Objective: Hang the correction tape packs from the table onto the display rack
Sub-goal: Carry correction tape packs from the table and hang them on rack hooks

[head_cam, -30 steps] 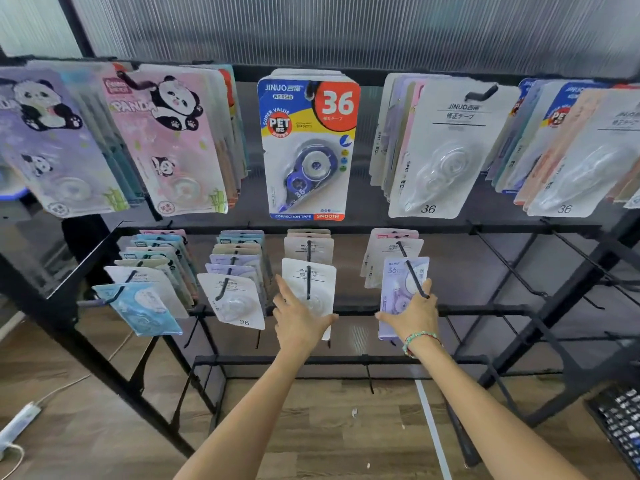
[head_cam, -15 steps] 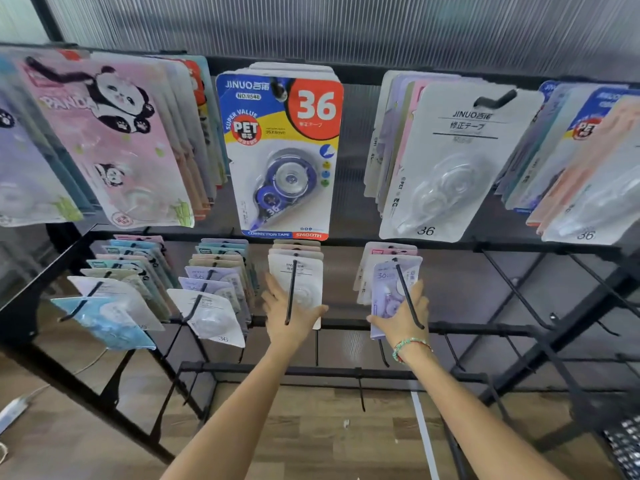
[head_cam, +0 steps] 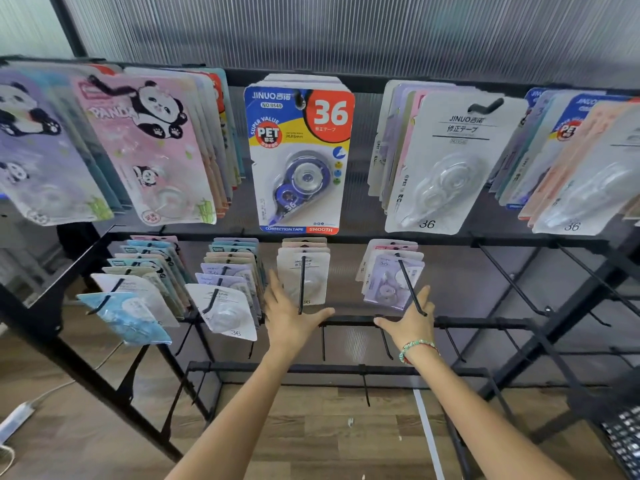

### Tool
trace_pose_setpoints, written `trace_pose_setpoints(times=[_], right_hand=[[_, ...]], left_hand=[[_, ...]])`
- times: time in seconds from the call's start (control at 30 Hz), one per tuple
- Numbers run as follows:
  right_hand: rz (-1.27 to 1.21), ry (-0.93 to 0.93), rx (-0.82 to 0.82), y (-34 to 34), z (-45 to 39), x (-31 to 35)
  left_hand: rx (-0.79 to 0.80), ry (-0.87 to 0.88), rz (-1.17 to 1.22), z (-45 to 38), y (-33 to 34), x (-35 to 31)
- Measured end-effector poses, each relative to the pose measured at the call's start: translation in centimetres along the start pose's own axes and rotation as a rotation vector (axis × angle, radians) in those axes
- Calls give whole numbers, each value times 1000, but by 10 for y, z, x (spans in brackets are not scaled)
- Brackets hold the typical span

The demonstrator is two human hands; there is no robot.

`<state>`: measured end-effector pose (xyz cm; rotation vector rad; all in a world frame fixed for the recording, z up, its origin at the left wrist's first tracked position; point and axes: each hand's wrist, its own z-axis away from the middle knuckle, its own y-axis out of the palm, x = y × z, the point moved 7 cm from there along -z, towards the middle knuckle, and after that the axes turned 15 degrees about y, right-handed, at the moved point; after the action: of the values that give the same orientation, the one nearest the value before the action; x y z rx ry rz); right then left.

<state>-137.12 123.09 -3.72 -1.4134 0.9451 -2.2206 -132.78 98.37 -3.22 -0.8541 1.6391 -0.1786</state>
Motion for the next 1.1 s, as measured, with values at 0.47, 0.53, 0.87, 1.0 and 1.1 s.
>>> trace_pose_setpoints(times=[0.47,0.53,0.87,1.0,1.1], right_hand=[[177,-196,35,-14,99,-1],[186,-255,67,-20,116,-2],[175,-619,273,-20,232,-4],[180,-771,374,5,299,11],[200,-881,465,30,355,23]], left_hand=[[40,123,-207,87,-57,-28],[16,128,-255,109,-69,-35],[-98,-25,-401,238,-146,-58],[-184,-125,-471,293,-208,-53],[-246,-179,-518,337,-253,-44]])
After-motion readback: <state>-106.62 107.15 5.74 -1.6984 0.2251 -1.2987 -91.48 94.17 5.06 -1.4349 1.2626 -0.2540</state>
